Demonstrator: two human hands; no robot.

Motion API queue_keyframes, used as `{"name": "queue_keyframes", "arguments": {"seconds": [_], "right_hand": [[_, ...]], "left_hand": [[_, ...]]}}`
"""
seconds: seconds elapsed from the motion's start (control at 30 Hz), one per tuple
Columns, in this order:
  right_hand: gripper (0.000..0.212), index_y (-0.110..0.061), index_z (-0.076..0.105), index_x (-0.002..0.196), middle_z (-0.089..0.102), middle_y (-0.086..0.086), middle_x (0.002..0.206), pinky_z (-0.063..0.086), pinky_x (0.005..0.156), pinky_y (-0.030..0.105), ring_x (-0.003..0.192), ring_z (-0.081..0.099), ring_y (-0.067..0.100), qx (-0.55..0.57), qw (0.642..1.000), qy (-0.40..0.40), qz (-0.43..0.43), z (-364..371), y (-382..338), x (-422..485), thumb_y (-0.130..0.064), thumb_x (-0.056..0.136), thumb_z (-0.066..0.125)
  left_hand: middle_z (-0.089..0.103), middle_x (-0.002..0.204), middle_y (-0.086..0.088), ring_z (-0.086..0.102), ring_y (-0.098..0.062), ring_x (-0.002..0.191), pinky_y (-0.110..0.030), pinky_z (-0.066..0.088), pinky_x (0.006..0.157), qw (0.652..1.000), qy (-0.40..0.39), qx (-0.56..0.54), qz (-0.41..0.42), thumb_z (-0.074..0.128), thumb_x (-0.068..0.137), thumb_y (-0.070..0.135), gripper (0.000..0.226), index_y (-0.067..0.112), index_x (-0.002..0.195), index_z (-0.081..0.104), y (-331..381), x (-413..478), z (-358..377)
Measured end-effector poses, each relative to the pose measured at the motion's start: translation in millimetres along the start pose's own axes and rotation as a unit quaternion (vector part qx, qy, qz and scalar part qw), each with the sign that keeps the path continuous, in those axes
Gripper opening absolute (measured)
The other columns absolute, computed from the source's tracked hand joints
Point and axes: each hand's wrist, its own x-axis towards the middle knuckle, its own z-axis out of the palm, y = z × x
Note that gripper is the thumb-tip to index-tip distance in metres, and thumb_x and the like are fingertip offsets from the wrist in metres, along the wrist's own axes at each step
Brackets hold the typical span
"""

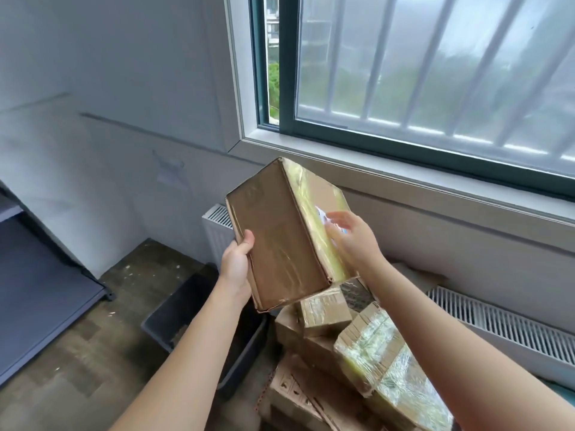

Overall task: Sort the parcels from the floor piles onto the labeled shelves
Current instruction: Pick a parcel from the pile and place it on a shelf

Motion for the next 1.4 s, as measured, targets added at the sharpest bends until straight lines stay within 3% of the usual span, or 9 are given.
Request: {"name": "queue_keyframes", "arguments": {"seconds": [0.13,0.43,0.6,0.73,0.87,1.0,1.17,1.3,1.4], "right_hand": [[0.046,-0.023,0.055,0.131,0.053,0.004,0.135,0.043,0.101,0.038,0.124,0.051,0.021,-0.058,0.995,0.018,0.074,-14,25,2,-0.043,0.09,0.059],[0.078,-0.022,0.041,0.144,0.049,0.008,0.139,0.037,0.105,0.052,0.131,0.038,0.034,-0.18,0.963,0.067,0.187,-52,44,-2,-0.071,0.084,0.05],[0.084,-0.008,0.043,0.142,0.052,0.009,0.137,0.041,0.09,0.033,0.124,0.051,0.03,-0.036,0.965,0.054,0.252,-68,45,-1,-0.067,0.084,0.057],[0.093,-0.003,0.05,0.137,0.053,0.013,0.139,0.05,0.097,0.042,0.12,0.057,0.027,0.14,0.944,0.122,0.273,-76,59,-6,-0.057,0.068,0.081],[0.031,-0.009,0.059,0.102,0.065,0.006,0.082,0.049,0.066,0.033,0.067,0.06,0.019,0.322,0.889,0.107,0.309,-57,37,-12,-0.035,0.089,0.069],[0.043,-0.01,0.058,0.125,0.073,0.009,0.098,0.057,0.06,0.034,0.073,0.071,0.021,0.415,0.85,0.066,0.318,-30,16,-10,-0.033,0.09,0.069],[0.037,-0.002,0.057,0.127,0.071,0.012,0.107,0.058,0.05,0.033,0.079,0.07,0.024,0.47,0.824,0.1,0.299,-28,18,-12,-0.017,0.094,0.064],[0.035,0.0,0.059,0.126,0.072,0.015,0.11,0.06,0.06,0.033,0.089,0.072,0.027,0.473,0.835,0.081,0.269,-20,12,-12,-0.013,0.094,0.062],[0.032,0.002,0.06,0.124,0.073,0.016,0.104,0.058,0.056,0.032,0.078,0.073,0.025,0.444,0.86,0.084,0.239,-18,6,-11,-0.009,0.093,0.062]], "left_hand": [[0.069,0.113,-0.009,0.065,-0.029,0.105,-0.044,0.053,0.084,0.999,-0.024,-0.035,-0.016,0.049,0.102,0.035,0.029,0.015,0.121,0.058,-3,0,-3],[0.072,0.111,-0.014,0.066,-0.032,0.106,-0.047,0.052,0.086,0.991,-0.076,-0.067,-0.084,0.046,0.101,0.039,0.041,0.009,0.124,0.062,-8,10,-4],[0.075,0.103,-0.012,0.065,-0.032,0.105,-0.047,0.05,0.088,0.988,-0.097,-0.081,-0.086,0.042,0.102,0.043,0.043,0.01,0.116,0.065,-6,10,-1],[0.074,0.102,-0.011,0.064,-0.03,0.104,-0.045,0.05,0.087,0.988,-0.088,-0.102,-0.078,0.039,0.103,0.045,0.044,0.01,0.113,0.064,-6,13,3],[0.066,0.119,-0.012,0.06,-0.027,0.111,-0.045,0.042,0.102,0.98,-0.111,-0.142,-0.087,0.035,0.103,0.044,0.045,0.01,0.114,0.062,-18,12,12],[0.063,0.128,-0.01,0.06,-0.025,0.113,-0.042,0.045,0.096,0.976,-0.145,-0.142,-0.078,0.035,0.103,0.039,0.043,0.01,0.126,0.058,-21,12,13],[0.066,0.121,0.0,0.065,-0.022,0.105,-0.043,0.049,0.084,0.973,-0.198,-0.098,0.062,0.043,0.092,0.001,0.061,0.031,0.145,0.04,-2,23,-11],[0.07,0.094,0.005,0.061,-0.016,0.082,-0.032,0.045,0.068,0.989,-0.082,-0.077,0.097,0.053,0.088,0.019,0.046,0.029,0.132,0.049,19,30,-19],[0.073,0.106,-0.003,0.068,-0.022,0.095,-0.03,0.051,0.074,0.995,-0.03,-0.035,0.087,0.058,0.086,0.032,0.037,0.018,0.12,0.066,38,33,-24]]}}
